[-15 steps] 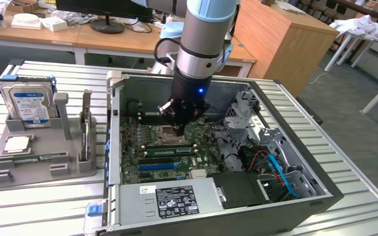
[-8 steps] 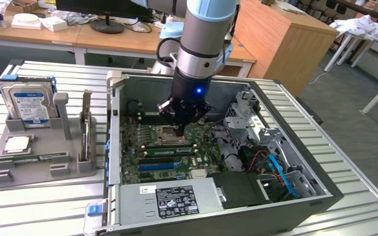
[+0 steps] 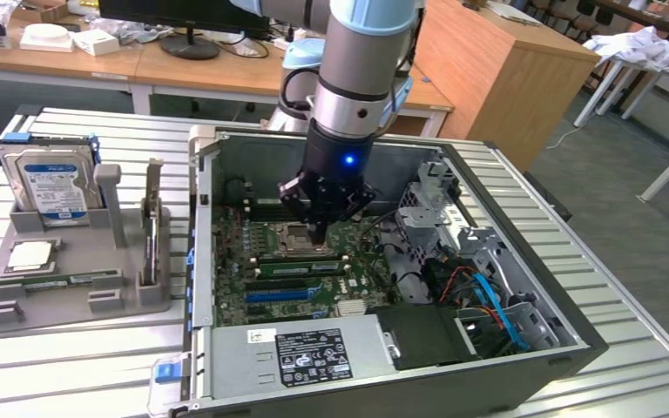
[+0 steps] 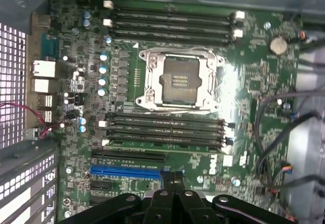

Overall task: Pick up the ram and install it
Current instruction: 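Press down the ram until it locks into place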

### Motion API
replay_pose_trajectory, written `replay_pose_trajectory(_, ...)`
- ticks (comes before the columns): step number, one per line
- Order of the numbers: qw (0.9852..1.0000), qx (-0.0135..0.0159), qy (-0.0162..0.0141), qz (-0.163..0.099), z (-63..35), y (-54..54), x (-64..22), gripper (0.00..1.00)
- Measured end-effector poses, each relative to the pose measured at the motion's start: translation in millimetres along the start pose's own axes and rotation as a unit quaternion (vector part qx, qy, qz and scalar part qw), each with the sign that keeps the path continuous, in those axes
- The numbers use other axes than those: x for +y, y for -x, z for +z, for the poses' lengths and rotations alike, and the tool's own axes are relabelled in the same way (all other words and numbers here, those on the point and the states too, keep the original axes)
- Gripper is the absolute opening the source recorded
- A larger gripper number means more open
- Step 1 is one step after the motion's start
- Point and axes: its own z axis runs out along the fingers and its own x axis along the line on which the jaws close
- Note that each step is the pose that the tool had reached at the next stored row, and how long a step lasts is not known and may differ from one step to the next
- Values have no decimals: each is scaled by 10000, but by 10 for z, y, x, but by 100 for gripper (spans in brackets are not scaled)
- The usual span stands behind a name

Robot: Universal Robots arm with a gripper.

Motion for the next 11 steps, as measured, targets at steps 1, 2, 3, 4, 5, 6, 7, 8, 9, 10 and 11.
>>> replay_pose_trajectory(1, 10000, 4, -32, 55, 0, 0, 0, 10)
replay_pose_trajectory(2, 9999, 9, -57, 114, 1, 0, 0, 10)
replay_pose_trajectory(3, 9998, 13, -64, 184, 1, 0, 0, 10)
replay_pose_trajectory(4, 9997, 16, -69, 250, 1, 0, 0, 10)
replay_pose_trajectory(5, 9995, 21, -73, 315, 0, 0, 0, 10)
replay_pose_trajectory(6, 9994, 22, -74, 337, 0, 0, 0, 10)
replay_pose_trajectory(7, 9994, 22, -74, 337, 0, 0, 0, 10)
replay_pose_trajectory(8, 9994, 23, -73, 339, 1, 0, 0, 10)
replay_pose_trajectory(9, 9994, 22, -73, 340, 1, 0, 0, 10)
replay_pose_trajectory(10, 9994, 22, -73, 341, 1, 0, 0, 10)
replay_pose_trajectory(11, 9994, 22, -73, 341, 1, 0, 0, 10)
